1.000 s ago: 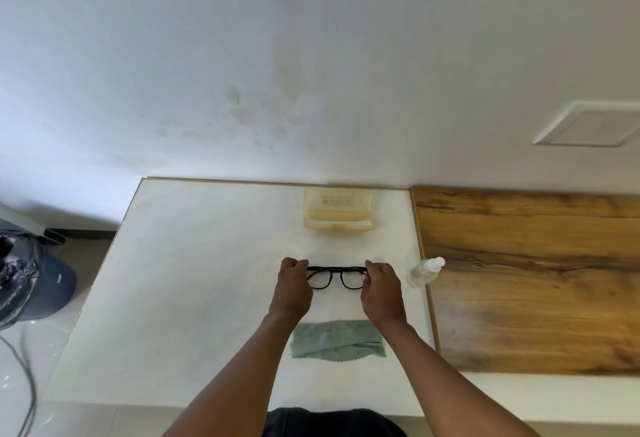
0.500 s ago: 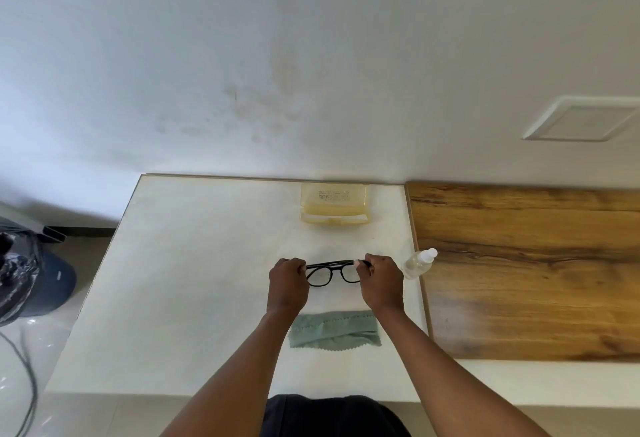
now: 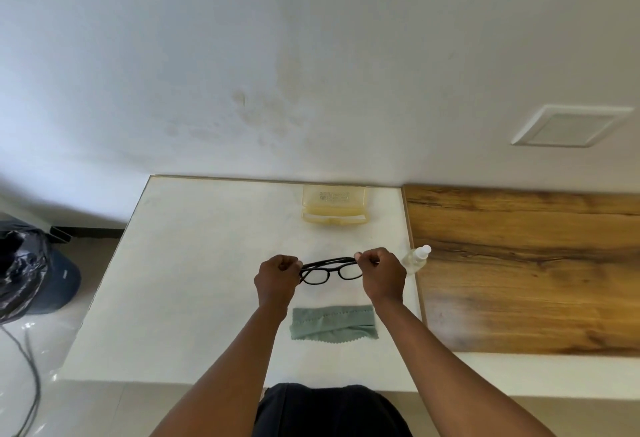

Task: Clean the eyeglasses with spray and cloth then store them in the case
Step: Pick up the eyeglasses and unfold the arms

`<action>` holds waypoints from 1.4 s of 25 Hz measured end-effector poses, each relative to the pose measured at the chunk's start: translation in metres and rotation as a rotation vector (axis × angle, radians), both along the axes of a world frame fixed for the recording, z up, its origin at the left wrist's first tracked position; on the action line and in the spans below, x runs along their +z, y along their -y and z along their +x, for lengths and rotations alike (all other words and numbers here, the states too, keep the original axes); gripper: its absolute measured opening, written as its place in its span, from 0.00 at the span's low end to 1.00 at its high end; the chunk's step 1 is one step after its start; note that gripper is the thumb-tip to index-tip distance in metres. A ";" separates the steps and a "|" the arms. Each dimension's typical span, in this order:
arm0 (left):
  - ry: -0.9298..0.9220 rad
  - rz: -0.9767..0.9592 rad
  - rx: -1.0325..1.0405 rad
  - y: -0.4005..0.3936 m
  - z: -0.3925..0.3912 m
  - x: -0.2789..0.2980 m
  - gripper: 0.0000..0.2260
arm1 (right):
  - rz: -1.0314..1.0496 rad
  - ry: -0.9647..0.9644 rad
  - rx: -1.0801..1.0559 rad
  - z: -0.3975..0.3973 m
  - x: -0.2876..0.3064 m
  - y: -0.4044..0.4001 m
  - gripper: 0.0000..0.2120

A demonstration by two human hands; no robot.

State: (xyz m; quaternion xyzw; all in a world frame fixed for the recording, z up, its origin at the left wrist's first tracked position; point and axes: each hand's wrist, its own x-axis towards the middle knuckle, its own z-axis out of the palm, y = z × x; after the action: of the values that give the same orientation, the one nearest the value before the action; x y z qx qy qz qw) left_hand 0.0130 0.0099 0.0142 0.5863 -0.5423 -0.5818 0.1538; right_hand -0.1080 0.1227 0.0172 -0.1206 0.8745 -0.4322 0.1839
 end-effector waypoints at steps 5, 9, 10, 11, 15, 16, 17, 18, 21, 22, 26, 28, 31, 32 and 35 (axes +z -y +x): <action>-0.060 0.031 -0.037 -0.002 0.008 0.007 0.03 | -0.005 0.024 0.006 0.003 0.004 -0.008 0.06; -0.038 -0.020 -0.093 -0.005 0.013 0.011 0.07 | 0.009 0.014 0.067 0.005 0.008 -0.011 0.08; -0.034 -0.040 -0.110 -0.005 0.014 0.012 0.07 | 0.018 -0.006 0.091 0.005 0.009 -0.012 0.08; -0.029 -0.063 -0.129 -0.006 0.015 0.013 0.07 | 0.034 -0.034 0.117 0.006 0.010 -0.013 0.07; -0.022 -0.179 -0.194 -0.007 0.018 0.016 0.07 | 0.076 -0.112 0.197 0.009 0.013 -0.017 0.04; -0.017 -0.220 -0.222 -0.007 0.018 0.016 0.07 | 0.074 -0.123 0.209 0.011 0.014 -0.018 0.04; -0.004 -0.269 -0.257 -0.007 0.019 0.016 0.07 | 0.069 -0.134 0.220 0.013 0.015 -0.018 0.03; 0.013 -0.321 -0.293 -0.007 0.020 0.016 0.07 | 0.059 -0.148 0.228 0.014 0.015 -0.019 0.03; 0.047 -0.433 -0.330 -0.007 0.022 0.016 0.05 | 0.030 -0.195 0.243 0.018 0.017 -0.018 0.03; 0.059 -0.446 -0.327 -0.007 0.023 0.017 0.05 | 0.019 -0.208 0.244 0.019 0.017 -0.018 0.03; 0.072 -0.473 -0.285 -0.006 0.022 0.020 0.05 | -0.022 -0.268 0.232 0.022 0.018 -0.015 0.02; 0.074 -0.485 -0.259 -0.006 0.021 0.021 0.05 | -0.036 -0.288 0.227 0.022 0.018 -0.012 0.02; 0.067 -0.460 -0.197 -0.006 0.018 0.021 0.05 | -0.052 -0.316 0.215 0.023 0.018 -0.010 0.02; 0.065 -0.451 -0.178 -0.006 0.018 0.022 0.05 | -0.057 -0.320 0.211 0.023 0.018 -0.010 0.01; 0.038 -0.418 -0.116 -0.007 0.017 0.022 0.05 | -0.063 -0.326 0.207 0.024 0.017 -0.010 0.01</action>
State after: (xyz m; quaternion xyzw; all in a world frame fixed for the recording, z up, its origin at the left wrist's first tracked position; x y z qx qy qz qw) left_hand 0.0296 0.0172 0.0362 0.5204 -0.6868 -0.4533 0.2280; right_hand -0.0836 0.1326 0.0342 -0.2841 0.8616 -0.4130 0.0794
